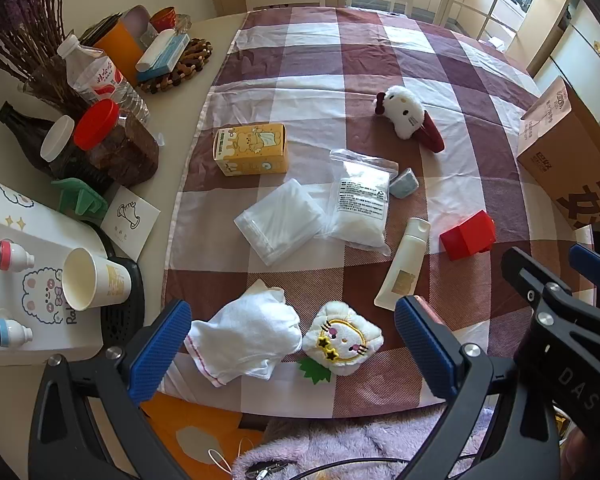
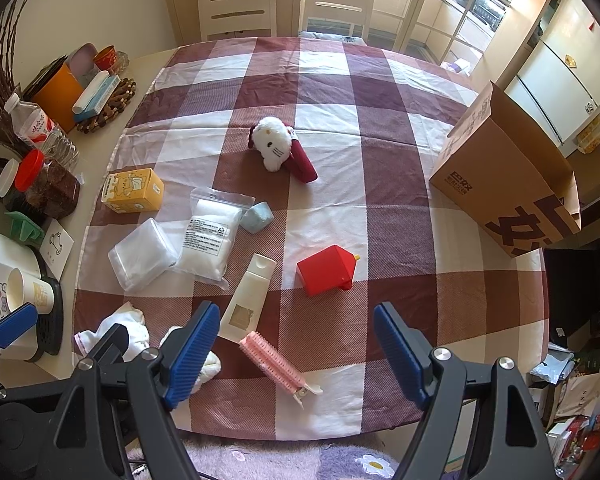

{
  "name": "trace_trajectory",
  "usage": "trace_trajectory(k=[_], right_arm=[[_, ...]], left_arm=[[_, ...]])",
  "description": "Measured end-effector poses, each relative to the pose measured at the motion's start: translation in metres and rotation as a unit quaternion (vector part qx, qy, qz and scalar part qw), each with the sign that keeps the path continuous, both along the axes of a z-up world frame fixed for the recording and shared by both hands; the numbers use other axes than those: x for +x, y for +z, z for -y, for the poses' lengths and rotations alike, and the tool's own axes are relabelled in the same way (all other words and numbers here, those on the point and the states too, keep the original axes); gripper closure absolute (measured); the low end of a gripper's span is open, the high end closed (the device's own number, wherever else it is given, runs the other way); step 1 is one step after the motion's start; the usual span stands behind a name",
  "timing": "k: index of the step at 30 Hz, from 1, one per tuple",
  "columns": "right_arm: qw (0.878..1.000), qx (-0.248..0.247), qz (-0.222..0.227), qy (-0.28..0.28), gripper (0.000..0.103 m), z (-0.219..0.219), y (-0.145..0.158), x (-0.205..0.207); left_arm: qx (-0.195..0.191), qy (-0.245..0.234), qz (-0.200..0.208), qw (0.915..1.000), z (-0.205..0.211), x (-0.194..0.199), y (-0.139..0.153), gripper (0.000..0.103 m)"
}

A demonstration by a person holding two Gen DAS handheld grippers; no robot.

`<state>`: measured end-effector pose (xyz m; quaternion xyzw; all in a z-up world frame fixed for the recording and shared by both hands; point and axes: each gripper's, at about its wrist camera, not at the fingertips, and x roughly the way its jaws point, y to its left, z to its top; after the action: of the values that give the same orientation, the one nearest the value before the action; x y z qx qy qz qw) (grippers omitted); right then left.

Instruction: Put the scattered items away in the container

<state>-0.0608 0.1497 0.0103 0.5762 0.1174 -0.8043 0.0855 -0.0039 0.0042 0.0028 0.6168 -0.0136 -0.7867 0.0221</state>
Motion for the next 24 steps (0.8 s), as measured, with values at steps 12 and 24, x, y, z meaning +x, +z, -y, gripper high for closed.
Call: trace_trajectory(k=[12, 24], right_arm=[[1.0, 0.0, -0.001, 0.001, 0.021, 0.0014, 0.0014, -0.0004], [1.0, 0.001, -0.001, 0.001, 0.021, 0.0017, 0.0018, 0.0003]], left_arm=[[0.001, 0.001, -0.001, 1.0, -0.001, 0.0001, 0.001, 0.001], [0.001, 0.002, -0.002, 1.0, -0.0014, 0.0006, 0.0016, 0.001]])
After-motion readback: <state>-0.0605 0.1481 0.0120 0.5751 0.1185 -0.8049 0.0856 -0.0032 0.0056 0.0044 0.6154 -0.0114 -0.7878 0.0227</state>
